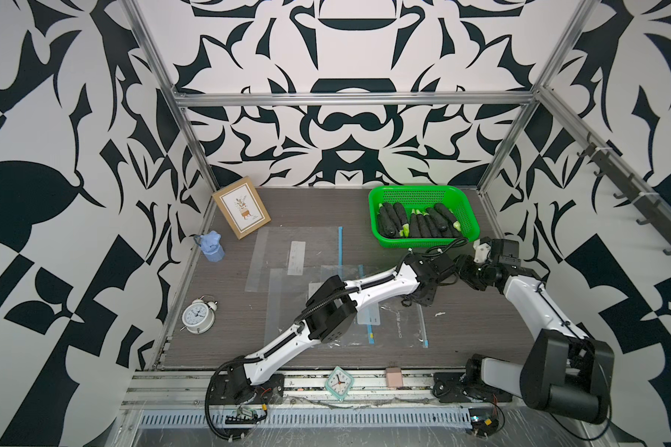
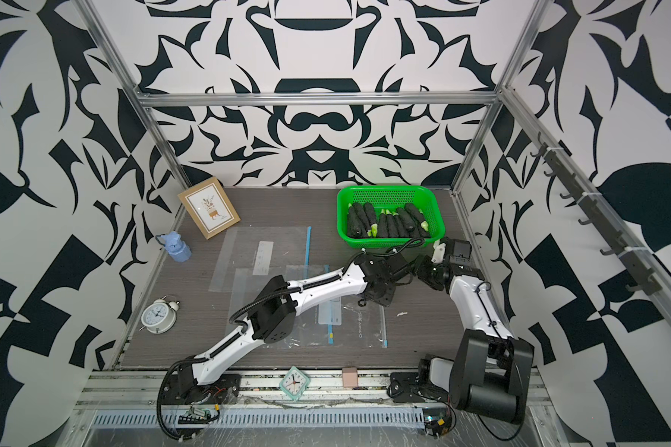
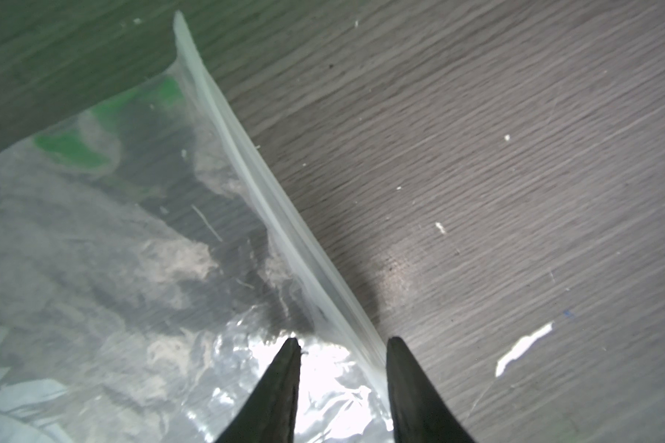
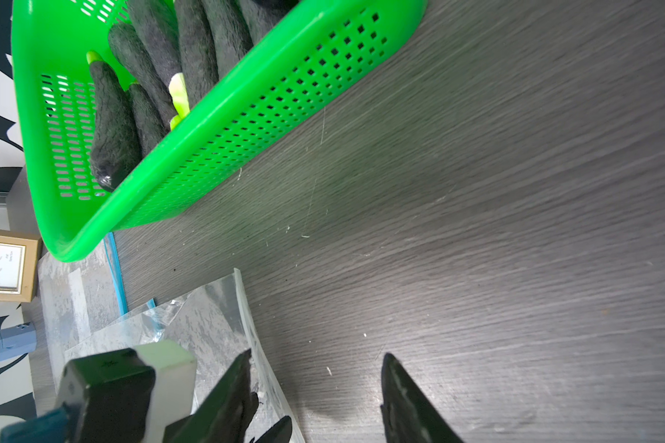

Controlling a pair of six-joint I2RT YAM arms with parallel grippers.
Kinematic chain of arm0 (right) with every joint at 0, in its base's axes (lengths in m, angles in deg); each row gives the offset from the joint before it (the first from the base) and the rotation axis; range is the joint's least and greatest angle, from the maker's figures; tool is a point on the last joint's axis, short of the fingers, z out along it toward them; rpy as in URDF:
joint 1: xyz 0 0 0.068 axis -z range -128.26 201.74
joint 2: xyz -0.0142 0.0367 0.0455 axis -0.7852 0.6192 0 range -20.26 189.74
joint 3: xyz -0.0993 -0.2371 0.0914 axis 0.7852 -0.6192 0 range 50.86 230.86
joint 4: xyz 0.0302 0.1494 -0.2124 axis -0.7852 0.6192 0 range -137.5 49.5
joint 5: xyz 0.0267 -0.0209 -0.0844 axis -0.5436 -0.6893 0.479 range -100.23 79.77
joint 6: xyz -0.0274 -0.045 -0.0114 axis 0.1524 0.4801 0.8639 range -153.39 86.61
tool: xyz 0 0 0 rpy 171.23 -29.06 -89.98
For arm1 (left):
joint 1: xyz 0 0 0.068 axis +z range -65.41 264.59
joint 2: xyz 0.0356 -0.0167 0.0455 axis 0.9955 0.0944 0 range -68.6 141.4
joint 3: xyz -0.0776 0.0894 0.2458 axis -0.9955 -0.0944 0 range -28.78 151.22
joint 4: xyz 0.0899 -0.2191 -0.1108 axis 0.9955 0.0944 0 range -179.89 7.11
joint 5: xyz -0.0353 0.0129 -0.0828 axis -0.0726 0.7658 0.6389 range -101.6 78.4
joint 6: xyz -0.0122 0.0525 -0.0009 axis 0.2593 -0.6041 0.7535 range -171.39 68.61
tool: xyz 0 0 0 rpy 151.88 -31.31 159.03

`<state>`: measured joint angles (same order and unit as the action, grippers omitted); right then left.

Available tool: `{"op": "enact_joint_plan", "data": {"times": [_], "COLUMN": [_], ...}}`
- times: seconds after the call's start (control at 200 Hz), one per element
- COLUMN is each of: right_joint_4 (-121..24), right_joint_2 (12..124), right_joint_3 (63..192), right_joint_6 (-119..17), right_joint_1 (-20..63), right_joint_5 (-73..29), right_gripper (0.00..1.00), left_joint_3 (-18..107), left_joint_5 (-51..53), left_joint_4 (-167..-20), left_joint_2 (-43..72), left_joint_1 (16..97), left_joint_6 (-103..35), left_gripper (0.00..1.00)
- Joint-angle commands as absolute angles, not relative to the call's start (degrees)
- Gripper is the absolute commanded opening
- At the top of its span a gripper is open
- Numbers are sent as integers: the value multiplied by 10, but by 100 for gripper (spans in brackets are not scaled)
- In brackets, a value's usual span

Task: Place the eggplant in a zip-top bag and seal the zipper
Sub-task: Pick up the zipper food storage bag at the center of the board.

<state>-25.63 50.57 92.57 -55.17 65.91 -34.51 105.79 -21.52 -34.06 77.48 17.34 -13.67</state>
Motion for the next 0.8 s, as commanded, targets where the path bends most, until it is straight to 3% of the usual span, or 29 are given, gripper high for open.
{"op": "enact_joint_plan", "data": {"times": [0.0, 0.57, 0.795], "right_joint_4": [-269, -268, -268], "right_joint_2": [504, 500, 501], "right_joint_3": [920, 916, 918], "right_joint_6": [-552, -553, -554], "right_joint_1": [661, 661, 661], "right_joint_5": [-351, -355, -356], "right_gripper": [56, 54, 54], "left_joint_3": [1071, 1067, 1053], "left_joint_5": [-212, -206, -212], "left_joint_4": [-310, -316, -316], "left_joint_2": [788, 797, 781], "left_joint_1": [174, 174, 174], "left_joint_6": [-129, -124, -126], "left_gripper": [41, 34, 19]}}
